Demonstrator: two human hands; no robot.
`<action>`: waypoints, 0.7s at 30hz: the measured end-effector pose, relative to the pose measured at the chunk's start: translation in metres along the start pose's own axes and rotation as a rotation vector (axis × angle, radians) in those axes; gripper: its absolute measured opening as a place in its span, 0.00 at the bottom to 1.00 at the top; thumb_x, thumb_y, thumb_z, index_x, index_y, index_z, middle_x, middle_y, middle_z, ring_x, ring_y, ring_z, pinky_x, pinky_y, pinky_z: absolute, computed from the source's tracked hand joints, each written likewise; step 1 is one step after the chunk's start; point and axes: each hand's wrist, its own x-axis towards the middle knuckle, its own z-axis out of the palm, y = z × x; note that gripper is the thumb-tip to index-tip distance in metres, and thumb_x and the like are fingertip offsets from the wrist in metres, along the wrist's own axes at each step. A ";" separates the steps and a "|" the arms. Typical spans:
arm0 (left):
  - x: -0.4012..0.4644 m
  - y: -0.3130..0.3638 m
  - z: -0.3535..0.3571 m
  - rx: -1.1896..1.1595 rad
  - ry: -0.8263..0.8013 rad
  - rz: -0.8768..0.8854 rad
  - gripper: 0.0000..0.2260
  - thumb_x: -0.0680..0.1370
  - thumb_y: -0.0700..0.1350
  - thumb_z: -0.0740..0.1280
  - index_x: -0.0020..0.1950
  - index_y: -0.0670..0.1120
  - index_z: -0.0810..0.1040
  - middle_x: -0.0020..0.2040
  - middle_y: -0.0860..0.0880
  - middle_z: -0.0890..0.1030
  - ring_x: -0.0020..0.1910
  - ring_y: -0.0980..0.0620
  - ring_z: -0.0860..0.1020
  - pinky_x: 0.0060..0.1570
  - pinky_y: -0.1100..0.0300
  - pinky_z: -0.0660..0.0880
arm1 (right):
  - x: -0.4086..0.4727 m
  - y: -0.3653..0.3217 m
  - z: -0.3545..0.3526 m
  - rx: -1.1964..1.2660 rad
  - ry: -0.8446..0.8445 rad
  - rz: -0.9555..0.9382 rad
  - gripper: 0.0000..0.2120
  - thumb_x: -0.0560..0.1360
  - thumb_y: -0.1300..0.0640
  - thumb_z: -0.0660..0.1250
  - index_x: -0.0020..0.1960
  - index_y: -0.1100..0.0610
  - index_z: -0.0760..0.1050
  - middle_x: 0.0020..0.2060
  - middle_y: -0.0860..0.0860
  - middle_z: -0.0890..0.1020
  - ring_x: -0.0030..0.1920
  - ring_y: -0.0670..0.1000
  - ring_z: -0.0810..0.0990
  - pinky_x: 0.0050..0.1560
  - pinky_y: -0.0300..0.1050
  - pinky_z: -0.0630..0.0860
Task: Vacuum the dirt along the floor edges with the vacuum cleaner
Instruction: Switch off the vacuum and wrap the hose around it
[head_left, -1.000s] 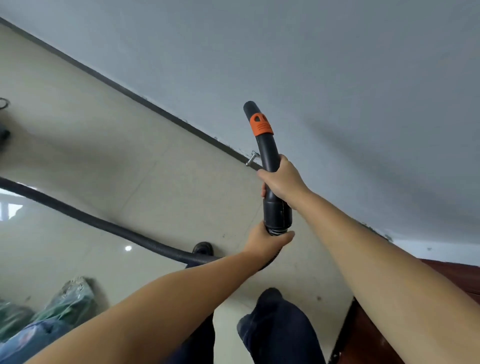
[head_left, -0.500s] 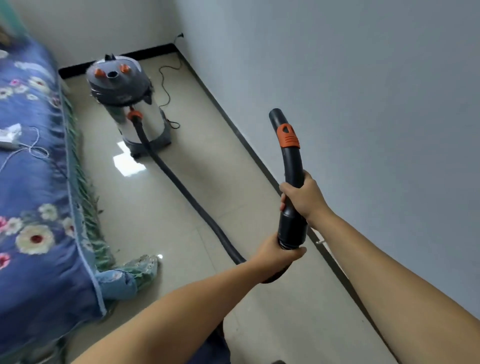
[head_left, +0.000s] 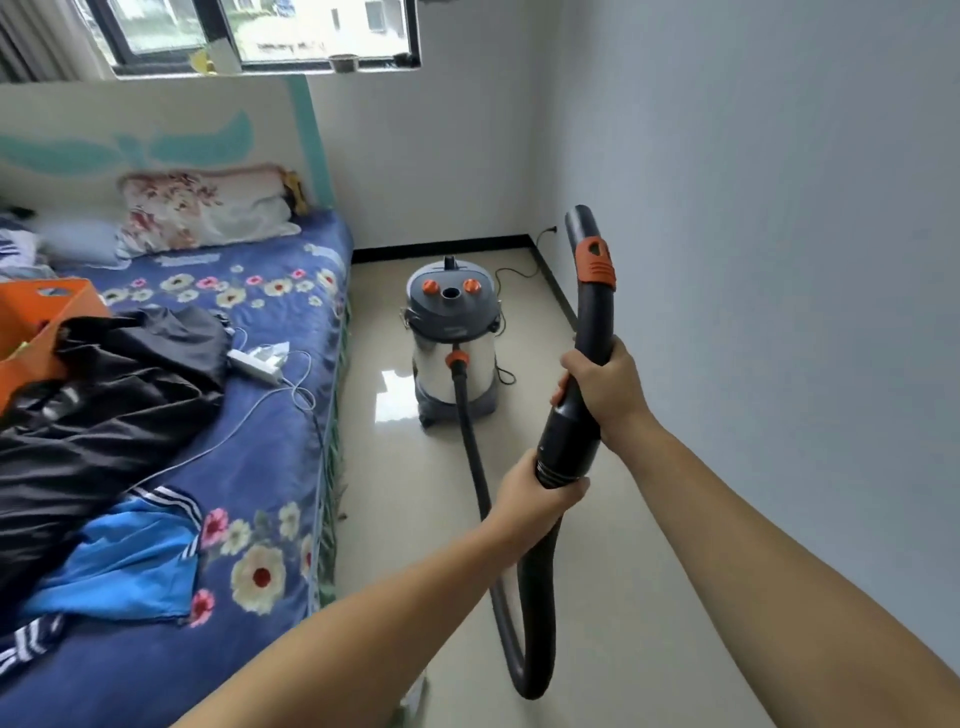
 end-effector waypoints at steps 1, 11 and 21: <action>0.013 0.005 -0.011 0.006 0.036 0.021 0.11 0.71 0.47 0.71 0.51 0.54 0.75 0.41 0.54 0.80 0.38 0.56 0.78 0.41 0.61 0.75 | 0.014 -0.005 0.009 0.034 0.012 -0.007 0.09 0.73 0.63 0.65 0.51 0.55 0.69 0.24 0.50 0.76 0.24 0.51 0.76 0.29 0.43 0.77; 0.195 0.038 -0.053 0.081 0.178 0.105 0.12 0.67 0.49 0.70 0.49 0.50 0.76 0.40 0.52 0.81 0.37 0.56 0.77 0.38 0.62 0.75 | 0.197 -0.016 0.039 0.129 0.044 -0.090 0.08 0.73 0.65 0.65 0.49 0.56 0.70 0.23 0.49 0.75 0.22 0.49 0.74 0.27 0.42 0.77; 0.376 0.072 -0.109 0.025 0.346 0.056 0.12 0.69 0.47 0.71 0.51 0.51 0.75 0.43 0.52 0.82 0.42 0.55 0.80 0.43 0.61 0.76 | 0.401 -0.022 0.101 0.094 -0.074 -0.005 0.08 0.73 0.64 0.65 0.51 0.58 0.69 0.23 0.50 0.75 0.22 0.50 0.74 0.28 0.43 0.77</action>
